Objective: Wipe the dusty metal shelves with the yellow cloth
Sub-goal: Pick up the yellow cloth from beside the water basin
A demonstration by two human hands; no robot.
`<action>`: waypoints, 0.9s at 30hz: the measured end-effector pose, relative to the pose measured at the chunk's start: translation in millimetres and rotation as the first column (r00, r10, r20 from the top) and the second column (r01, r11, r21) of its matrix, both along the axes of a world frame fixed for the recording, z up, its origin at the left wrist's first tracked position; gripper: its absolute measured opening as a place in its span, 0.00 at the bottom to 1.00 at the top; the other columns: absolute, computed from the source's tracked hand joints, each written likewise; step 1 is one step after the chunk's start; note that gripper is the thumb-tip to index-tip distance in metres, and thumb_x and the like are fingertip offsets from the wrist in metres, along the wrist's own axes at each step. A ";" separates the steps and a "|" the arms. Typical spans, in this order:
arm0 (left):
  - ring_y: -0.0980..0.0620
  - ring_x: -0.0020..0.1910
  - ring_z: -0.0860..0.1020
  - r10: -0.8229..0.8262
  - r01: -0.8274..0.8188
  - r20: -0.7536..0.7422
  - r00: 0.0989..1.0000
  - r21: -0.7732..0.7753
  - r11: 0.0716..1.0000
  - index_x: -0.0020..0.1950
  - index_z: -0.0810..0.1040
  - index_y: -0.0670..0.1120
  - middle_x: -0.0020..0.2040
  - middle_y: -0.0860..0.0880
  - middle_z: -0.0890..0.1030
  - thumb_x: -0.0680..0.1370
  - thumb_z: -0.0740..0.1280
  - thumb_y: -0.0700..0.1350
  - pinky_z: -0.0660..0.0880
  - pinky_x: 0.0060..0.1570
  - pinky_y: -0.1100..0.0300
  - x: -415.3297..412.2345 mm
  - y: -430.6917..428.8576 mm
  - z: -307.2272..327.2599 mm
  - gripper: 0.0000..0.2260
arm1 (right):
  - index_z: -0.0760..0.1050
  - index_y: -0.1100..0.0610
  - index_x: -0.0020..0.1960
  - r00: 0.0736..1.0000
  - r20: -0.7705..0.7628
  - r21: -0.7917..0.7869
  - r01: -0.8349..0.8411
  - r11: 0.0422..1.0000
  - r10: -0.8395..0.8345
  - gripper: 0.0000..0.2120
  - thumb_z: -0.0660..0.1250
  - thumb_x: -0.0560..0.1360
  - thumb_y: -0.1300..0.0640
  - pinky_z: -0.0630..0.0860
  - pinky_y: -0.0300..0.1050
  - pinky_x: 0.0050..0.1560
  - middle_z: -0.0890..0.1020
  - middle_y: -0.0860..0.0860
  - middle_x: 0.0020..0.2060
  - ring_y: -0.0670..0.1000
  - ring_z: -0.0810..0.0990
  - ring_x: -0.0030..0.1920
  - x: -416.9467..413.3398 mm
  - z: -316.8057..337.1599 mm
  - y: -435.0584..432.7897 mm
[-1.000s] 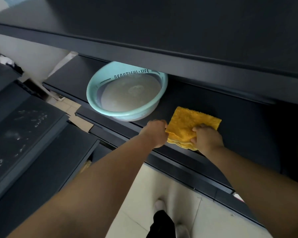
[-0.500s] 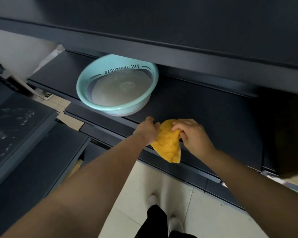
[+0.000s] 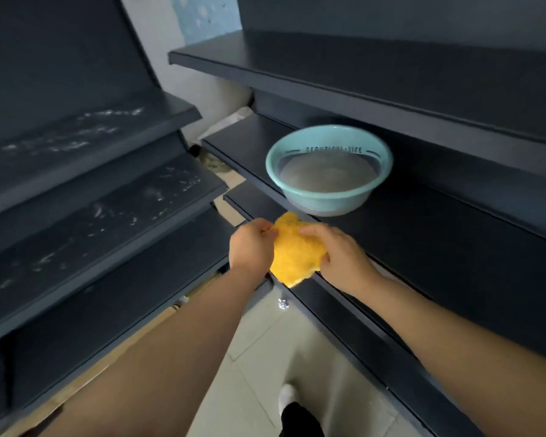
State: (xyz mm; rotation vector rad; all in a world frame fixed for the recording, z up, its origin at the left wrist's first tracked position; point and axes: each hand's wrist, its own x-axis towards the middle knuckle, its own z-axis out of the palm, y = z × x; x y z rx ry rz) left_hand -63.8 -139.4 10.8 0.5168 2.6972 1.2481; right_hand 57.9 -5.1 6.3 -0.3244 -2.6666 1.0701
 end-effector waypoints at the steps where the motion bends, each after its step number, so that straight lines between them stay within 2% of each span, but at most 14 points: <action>1: 0.55 0.40 0.77 0.015 -0.014 -0.013 1.000 0.033 0.999 0.49 0.81 0.50 0.42 0.53 0.81 0.77 0.65 0.47 0.69 0.36 0.64 -1.8 -11.6 5.3 0.05 | 0.69 0.52 0.67 1.000 -0.017 0.015 0.011 1.000 -0.011 0.29 0.61 0.68 0.70 0.70 0.50 0.63 0.74 0.53 0.64 0.55 0.72 0.64 -8.9 3.3 -8.5; 4: 0.52 0.41 0.76 0.055 -0.055 0.007 0.998 0.158 0.986 0.48 0.79 0.53 0.40 0.54 0.79 0.77 0.65 0.47 0.73 0.40 0.58 -6.4 -43.3 22.5 0.04 | 0.60 0.56 0.74 0.998 0.064 0.125 0.015 0.992 -0.023 0.31 0.66 0.73 0.60 0.67 0.55 0.67 0.67 0.54 0.71 0.56 0.66 0.70 -37.2 8.8 -30.3; 7: 0.57 0.39 0.75 0.069 -0.055 -0.049 0.996 0.231 0.971 0.46 0.77 0.55 0.36 0.58 0.76 0.78 0.64 0.47 0.69 0.38 0.62 -14.2 -72.8 43.5 0.04 | 0.54 0.55 0.76 0.979 0.202 0.141 -0.053 0.989 0.024 0.35 0.67 0.75 0.51 0.65 0.59 0.68 0.62 0.55 0.74 0.58 0.61 0.73 -63.7 16.3 -54.1; 9: 0.61 0.36 0.74 0.094 -0.070 -0.070 0.993 0.293 0.954 0.44 0.76 0.54 0.36 0.58 0.76 0.79 0.63 0.47 0.68 0.36 0.63 -22.4 -93.1 59.8 0.05 | 0.54 0.54 0.76 0.973 0.211 0.081 -0.108 0.991 0.089 0.35 0.67 0.75 0.50 0.65 0.60 0.68 0.64 0.55 0.73 0.58 0.61 0.72 -81.1 22.5 -74.0; 11: 0.59 0.36 0.73 0.122 -0.094 -0.061 0.991 0.346 0.934 0.44 0.75 0.52 0.37 0.56 0.75 0.80 0.61 0.47 0.69 0.37 0.61 -32.5 -114.9 75.3 0.06 | 0.57 0.55 0.75 0.973 0.178 0.025 -0.152 0.988 0.145 0.32 0.67 0.76 0.51 0.66 0.58 0.67 0.67 0.54 0.71 0.58 0.63 0.71 -98.7 28.3 -95.8; 13: 0.55 0.38 0.72 0.143 -0.115 -0.047 0.989 0.377 0.919 0.45 0.74 0.50 0.38 0.53 0.75 0.81 0.60 0.46 0.71 0.39 0.58 -43.6 -138.7 89.6 0.06 | 0.66 0.55 0.69 0.981 0.102 -0.030 -0.165 0.986 0.167 0.23 0.66 0.76 0.53 0.69 0.52 0.62 0.73 0.53 0.65 0.56 0.70 0.66 -115.9 36.3 -116.3; 16: 0.52 0.40 0.75 0.220 -0.176 -0.093 0.971 0.341 0.923 0.47 0.75 0.49 0.41 0.49 0.77 0.80 0.63 0.47 0.74 0.42 0.55 -65.7 -179.0 104.1 0.04 | 0.76 0.53 0.55 0.992 -0.009 -0.058 -0.130 0.990 0.129 0.08 0.64 0.77 0.56 0.75 0.47 0.48 0.82 0.49 0.49 0.53 0.80 0.52 -143.2 53.1 -140.0; 18: 0.53 0.43 0.77 0.291 -0.249 -0.095 0.952 0.310 0.917 0.49 0.76 0.50 0.43 0.51 0.79 0.78 0.66 0.49 0.74 0.40 0.59 -84.0 -206.2 109.8 0.04 | 0.77 0.53 0.50 0.992 -0.051 -0.126 -0.125 0.984 0.119 0.05 0.64 0.77 0.58 0.78 0.48 0.46 0.83 0.46 0.42 0.50 0.82 0.44 -164.0 66.3 -150.4; 21: 0.53 0.47 0.77 0.313 -0.303 -0.011 0.950 0.223 0.927 0.54 0.75 0.50 0.47 0.51 0.78 0.74 0.71 0.47 0.74 0.42 0.59 -113.4 -240.2 111.5 0.11 | 0.76 0.51 0.45 0.986 -0.099 -0.294 -0.156 0.943 0.132 0.08 0.61 0.77 0.62 0.81 0.47 0.44 0.83 0.47 0.39 0.47 0.84 0.38 -194.6 87.2 -169.4; 24: 0.52 0.49 0.76 0.249 -0.252 0.053 0.967 0.076 0.965 0.60 0.74 0.51 0.50 0.50 0.76 0.72 0.73 0.46 0.73 0.44 0.60 -139.7 -260.9 110.7 0.17 | 0.72 0.46 0.43 0.988 -0.110 -0.367 -0.145 0.919 0.112 0.12 0.60 0.77 0.63 0.74 0.34 0.30 0.83 0.50 0.41 0.47 0.85 0.36 -223.3 103.0 -192.3; 25: 0.52 0.47 0.77 0.228 -0.230 0.045 0.973 0.040 0.972 0.57 0.76 0.51 0.48 0.50 0.77 0.72 0.73 0.47 0.73 0.41 0.61 -148.2 -265.6 111.3 0.15 | 0.72 0.47 0.43 0.989 -0.108 -0.390 -0.135 0.911 0.100 0.11 0.59 0.77 0.63 0.73 0.35 0.29 0.84 0.51 0.42 0.48 0.85 0.36 -231.6 106.8 -199.0; 27: 0.55 0.40 0.76 0.239 -0.239 -0.020 0.971 0.008 0.971 0.48 0.79 0.51 0.41 0.52 0.78 0.72 0.72 0.48 0.70 0.33 0.64 -164.4 -273.4 115.1 0.06 | 0.73 0.49 0.44 0.992 -0.109 -0.429 -0.101 0.898 0.059 0.09 0.59 0.76 0.61 0.76 0.43 0.33 0.84 0.51 0.41 0.49 0.85 0.35 -245.2 112.9 -209.3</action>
